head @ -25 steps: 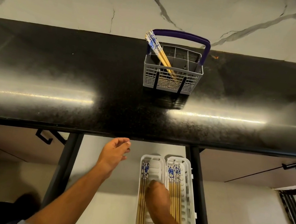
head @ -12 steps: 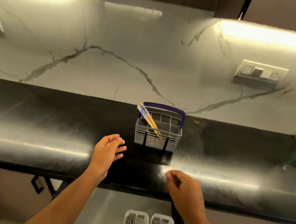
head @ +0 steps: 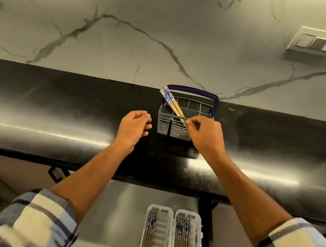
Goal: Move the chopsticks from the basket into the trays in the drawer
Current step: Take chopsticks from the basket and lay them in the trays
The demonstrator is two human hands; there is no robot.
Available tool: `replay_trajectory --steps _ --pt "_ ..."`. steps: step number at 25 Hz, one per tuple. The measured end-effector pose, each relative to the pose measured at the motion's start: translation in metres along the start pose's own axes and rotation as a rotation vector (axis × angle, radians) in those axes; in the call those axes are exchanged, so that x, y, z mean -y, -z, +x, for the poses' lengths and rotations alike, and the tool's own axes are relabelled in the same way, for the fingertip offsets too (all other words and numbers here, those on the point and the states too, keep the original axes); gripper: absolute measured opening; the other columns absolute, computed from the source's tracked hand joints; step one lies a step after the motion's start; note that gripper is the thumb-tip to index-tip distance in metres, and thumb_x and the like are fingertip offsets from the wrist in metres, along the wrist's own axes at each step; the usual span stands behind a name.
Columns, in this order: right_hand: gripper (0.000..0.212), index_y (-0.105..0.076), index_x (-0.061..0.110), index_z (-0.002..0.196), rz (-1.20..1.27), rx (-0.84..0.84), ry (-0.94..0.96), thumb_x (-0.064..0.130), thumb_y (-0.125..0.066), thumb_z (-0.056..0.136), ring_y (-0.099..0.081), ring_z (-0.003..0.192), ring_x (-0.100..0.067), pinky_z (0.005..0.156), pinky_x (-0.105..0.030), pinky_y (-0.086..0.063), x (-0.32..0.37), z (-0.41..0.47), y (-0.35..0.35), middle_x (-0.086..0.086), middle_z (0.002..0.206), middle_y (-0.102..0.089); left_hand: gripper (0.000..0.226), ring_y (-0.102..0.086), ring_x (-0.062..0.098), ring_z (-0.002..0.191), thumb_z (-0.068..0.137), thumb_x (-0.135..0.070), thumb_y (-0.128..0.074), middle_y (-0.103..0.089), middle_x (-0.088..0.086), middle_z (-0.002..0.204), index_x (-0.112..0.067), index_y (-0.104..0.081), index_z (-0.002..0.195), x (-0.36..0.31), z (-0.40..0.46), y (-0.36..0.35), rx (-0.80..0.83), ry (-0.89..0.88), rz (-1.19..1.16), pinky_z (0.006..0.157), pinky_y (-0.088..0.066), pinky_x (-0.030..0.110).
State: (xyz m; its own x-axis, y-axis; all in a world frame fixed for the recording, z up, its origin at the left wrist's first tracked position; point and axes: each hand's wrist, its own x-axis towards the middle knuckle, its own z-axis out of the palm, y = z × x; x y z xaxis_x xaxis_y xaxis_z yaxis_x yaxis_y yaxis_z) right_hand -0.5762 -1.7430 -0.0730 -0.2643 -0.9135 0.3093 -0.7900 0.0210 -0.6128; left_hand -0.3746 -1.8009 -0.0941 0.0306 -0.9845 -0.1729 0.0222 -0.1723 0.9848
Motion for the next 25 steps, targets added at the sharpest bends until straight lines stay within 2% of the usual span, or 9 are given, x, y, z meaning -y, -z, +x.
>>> replay_trajectory --steps 2,6,9,11,15,17,21,25 --pt "0.02 -0.073 0.014 0.105 0.001 0.028 -0.03 0.028 -0.06 0.096 -0.057 0.057 -0.007 0.05 -0.019 -0.041 -0.002 0.02 -0.018 0.004 0.074 -0.068 0.022 -0.071 0.017 0.096 0.094 -0.025 -0.062 -0.071 0.002 0.104 -0.018 -0.063 0.115 0.0 0.022 -0.007 0.02 0.003 0.049 0.082 -0.061 0.034" --pt "0.023 -0.069 0.015 0.11 -0.04 0.102 -0.081 0.03 -0.061 0.095 -0.061 0.066 -0.013 0.056 -0.026 -0.048 0.001 0.059 -0.052 0.0 0.084 -0.069 0.027 -0.07 0.015 0.092 0.093 -0.027 -0.063 -0.071 -0.001 0.099 -0.016 -0.064 0.118 -0.003 0.062 -0.026 0.018 -0.048 0.166 0.084 -0.061 0.039" --pt "0.022 -0.066 0.018 0.111 -0.114 0.113 -0.084 0.033 -0.061 0.095 -0.06 0.072 -0.014 0.056 -0.026 -0.041 0.005 0.086 -0.073 0.0 0.09 -0.067 0.027 -0.068 0.014 0.095 0.09 -0.032 -0.065 -0.07 -0.002 0.103 -0.022 -0.064 0.115 -0.007 0.092 -0.038 0.005 -0.101 0.276 0.087 -0.059 0.041" --pt "0.02 -0.065 0.018 0.106 -0.162 0.109 -0.09 0.034 -0.06 0.095 -0.06 0.077 -0.018 0.059 -0.03 -0.042 0.008 0.101 -0.085 -0.001 0.094 -0.067 0.027 -0.068 0.016 0.097 0.09 -0.032 -0.066 -0.07 0.0 0.107 -0.022 -0.065 0.116 -0.011 0.109 -0.045 -0.017 -0.108 0.295 0.089 -0.059 0.041" --pt "0.026 -0.061 0.013 0.104 -0.301 0.096 -0.073 0.037 -0.055 0.097 -0.059 0.083 -0.024 0.063 -0.035 -0.04 0.012 0.121 -0.104 -0.006 0.098 -0.063 0.026 -0.066 0.008 0.087 0.092 -0.03 -0.065 -0.072 -0.003 0.101 -0.018 -0.07 0.114 -0.015 0.132 -0.06 -0.03 -0.108 0.315 0.082 -0.058 0.029" --pt "0.025 -0.059 0.011 0.105 -0.356 0.095 -0.041 0.034 -0.051 0.1 -0.059 0.083 -0.024 0.063 -0.034 -0.041 0.013 0.126 -0.111 -0.007 0.1 -0.063 0.025 -0.066 0.007 0.083 0.092 -0.032 -0.064 -0.073 -0.005 0.095 -0.017 -0.073 0.11 -0.013 0.14 -0.066 -0.02 -0.125 0.352 0.078 -0.057 0.028" --pt "0.021 -0.059 0.008 0.107 -0.395 0.103 0.009 0.026 -0.05 0.102 -0.063 0.085 -0.025 0.069 -0.034 -0.049 0.014 0.13 -0.113 -0.01 0.102 -0.065 0.026 -0.07 0.012 0.089 0.092 -0.034 -0.064 -0.075 -0.001 0.1 -0.017 -0.075 0.109 -0.006 0.143 -0.069 -0.036 -0.14 0.358 0.083 -0.059 0.032" --pt "0.023 -0.062 0.01 0.097 -0.347 0.083 0.008 0.028 -0.048 0.101 -0.055 0.074 -0.022 0.062 -0.032 -0.041 0.016 0.13 -0.105 -0.008 0.093 -0.064 0.025 -0.071 0.01 0.087 0.09 -0.035 -0.067 -0.076 -0.004 0.096 -0.02 -0.075 0.108 -0.008 0.138 -0.066 -0.031 -0.136 0.282 0.086 -0.059 0.036"
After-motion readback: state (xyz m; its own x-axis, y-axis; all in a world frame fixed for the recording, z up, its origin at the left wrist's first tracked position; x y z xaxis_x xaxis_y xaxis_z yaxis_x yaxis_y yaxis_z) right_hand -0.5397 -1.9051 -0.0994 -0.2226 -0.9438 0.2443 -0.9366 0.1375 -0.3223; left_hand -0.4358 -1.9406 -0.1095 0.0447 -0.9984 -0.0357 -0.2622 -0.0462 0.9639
